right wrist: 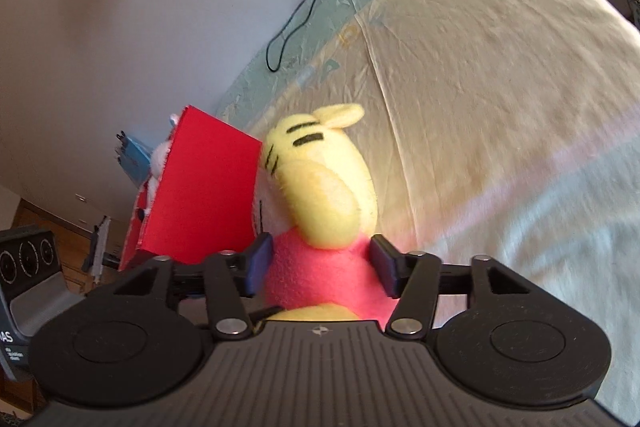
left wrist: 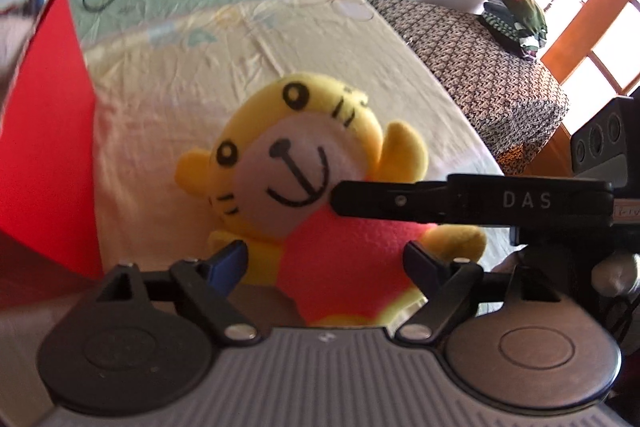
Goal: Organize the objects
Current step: 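Lift the yellow tiger plush and carry it over the red box with the right tool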
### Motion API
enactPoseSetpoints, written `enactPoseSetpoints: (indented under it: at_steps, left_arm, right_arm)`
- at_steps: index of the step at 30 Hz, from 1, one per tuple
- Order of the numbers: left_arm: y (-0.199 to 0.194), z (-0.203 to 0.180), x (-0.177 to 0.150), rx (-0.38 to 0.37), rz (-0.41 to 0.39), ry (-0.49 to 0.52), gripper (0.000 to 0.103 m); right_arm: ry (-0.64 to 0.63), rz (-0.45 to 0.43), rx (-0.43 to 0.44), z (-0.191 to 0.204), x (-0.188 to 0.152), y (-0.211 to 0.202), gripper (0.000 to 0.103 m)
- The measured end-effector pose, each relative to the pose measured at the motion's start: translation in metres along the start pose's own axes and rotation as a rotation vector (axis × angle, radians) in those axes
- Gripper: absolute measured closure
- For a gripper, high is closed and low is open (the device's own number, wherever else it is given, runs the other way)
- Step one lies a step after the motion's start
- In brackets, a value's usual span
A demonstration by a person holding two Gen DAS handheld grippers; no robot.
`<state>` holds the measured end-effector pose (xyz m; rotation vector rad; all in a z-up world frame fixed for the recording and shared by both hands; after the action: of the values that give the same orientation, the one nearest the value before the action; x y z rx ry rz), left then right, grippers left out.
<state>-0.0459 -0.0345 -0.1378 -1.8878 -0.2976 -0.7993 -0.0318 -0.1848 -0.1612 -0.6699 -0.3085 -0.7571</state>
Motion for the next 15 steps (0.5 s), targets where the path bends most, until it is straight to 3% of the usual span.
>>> enactPoseSetpoints:
  at_steps: [3,7,15]
  left_arm:
    - [0.001,0.000,-0.002,-0.005,-0.008,-0.002,0.019]
    - [-0.009,-0.006,0.002,-0.051,-0.046,-0.005,0.028]
    - [-0.038,-0.025,0.018,-0.069,-0.153,0.067,0.027]
  right_arm:
    - [-0.025,0.012,-0.005,0.005,-0.007,0.005,0.042]
    - [-0.074,0.024,0.004,0.013,-0.007,0.000,0.054]
    - [-0.048,-0.034,0.066,0.028,-0.001,-0.026,0.059]
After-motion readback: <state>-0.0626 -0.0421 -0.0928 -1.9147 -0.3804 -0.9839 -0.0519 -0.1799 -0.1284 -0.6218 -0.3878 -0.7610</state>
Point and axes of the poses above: each gripper's, at about its wrist camera, not at the fingertips, and y roughly the way its jaws point, z to its left, x to its top, the point moved 6 cm from there along y, roughly the way its jaws point, and after that the axes turned 12 degrees about -z, right-handed, at the moved point
